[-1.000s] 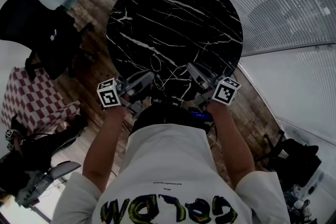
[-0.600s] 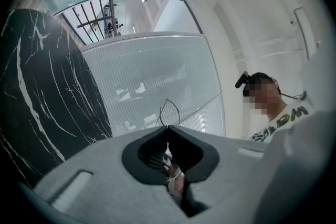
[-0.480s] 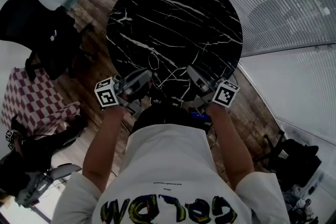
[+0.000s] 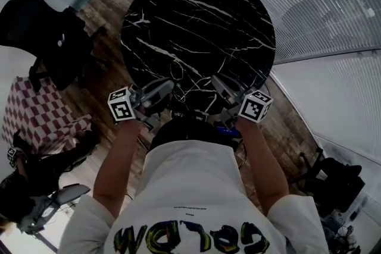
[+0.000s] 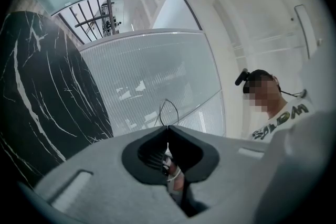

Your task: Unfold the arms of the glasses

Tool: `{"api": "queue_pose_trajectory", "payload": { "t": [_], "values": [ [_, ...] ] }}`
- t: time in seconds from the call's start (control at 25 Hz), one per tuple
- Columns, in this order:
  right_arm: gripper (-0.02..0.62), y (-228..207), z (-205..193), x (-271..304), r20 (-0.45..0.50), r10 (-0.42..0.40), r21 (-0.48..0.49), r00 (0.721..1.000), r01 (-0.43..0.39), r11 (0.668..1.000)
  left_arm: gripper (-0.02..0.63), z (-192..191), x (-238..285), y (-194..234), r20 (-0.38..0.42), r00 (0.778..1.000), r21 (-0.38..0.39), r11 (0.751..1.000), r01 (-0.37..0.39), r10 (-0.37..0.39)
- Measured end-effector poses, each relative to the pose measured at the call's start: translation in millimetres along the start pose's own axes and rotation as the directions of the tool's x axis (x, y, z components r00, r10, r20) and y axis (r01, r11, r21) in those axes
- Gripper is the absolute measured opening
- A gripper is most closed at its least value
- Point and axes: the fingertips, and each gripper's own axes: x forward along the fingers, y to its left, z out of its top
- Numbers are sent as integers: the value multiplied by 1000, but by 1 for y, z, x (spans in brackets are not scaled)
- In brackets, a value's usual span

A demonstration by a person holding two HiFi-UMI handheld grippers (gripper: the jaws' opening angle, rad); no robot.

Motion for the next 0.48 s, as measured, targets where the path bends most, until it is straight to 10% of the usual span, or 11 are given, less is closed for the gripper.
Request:
{"api": "queue_pose_trajectory", "payload": {
  "t": [0.48],
  "values": [
    [49,-1,-18,0,-98,-25,-24,995,23,999,9,11,1,-5,36,999,11,1000,9,-9]
  ]
}}
